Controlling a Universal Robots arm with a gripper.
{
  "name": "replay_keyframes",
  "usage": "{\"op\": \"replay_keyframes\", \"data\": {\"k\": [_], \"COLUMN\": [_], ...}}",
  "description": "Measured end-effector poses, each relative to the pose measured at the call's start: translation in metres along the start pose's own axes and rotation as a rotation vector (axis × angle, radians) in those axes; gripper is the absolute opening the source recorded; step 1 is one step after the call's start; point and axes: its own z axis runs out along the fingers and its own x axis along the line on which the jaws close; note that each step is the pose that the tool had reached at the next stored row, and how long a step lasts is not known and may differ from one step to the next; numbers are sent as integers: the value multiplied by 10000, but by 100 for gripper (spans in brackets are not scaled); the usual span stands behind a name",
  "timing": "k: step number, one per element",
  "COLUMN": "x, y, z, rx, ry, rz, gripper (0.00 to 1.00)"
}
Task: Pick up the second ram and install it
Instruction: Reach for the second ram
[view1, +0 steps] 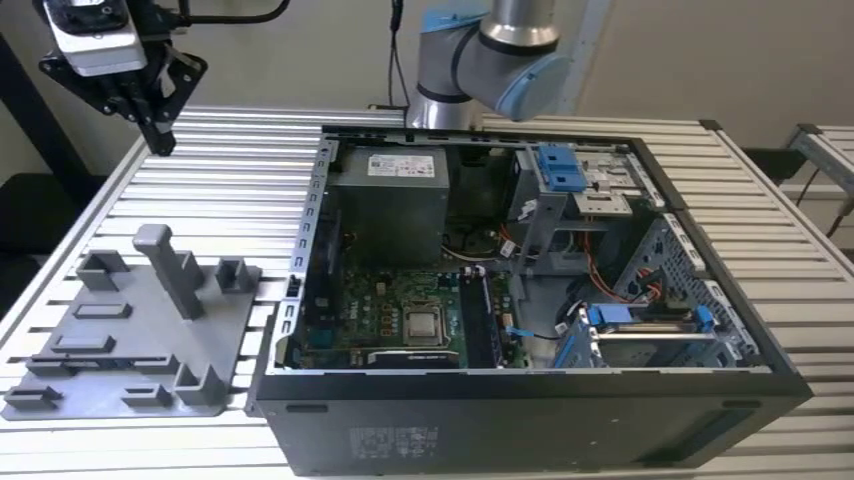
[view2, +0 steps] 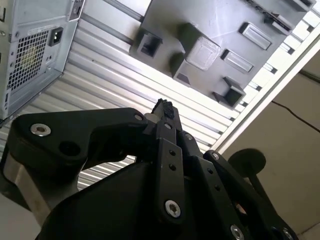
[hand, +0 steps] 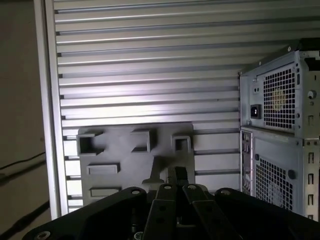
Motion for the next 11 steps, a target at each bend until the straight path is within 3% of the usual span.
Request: {"op": "replay_keyframes", "data": {"k": [11], "x": [344], "y": [-23], "z": [8], "rx": [-2], "ry": [-36], "rz": [-49], "gripper": [11]}}
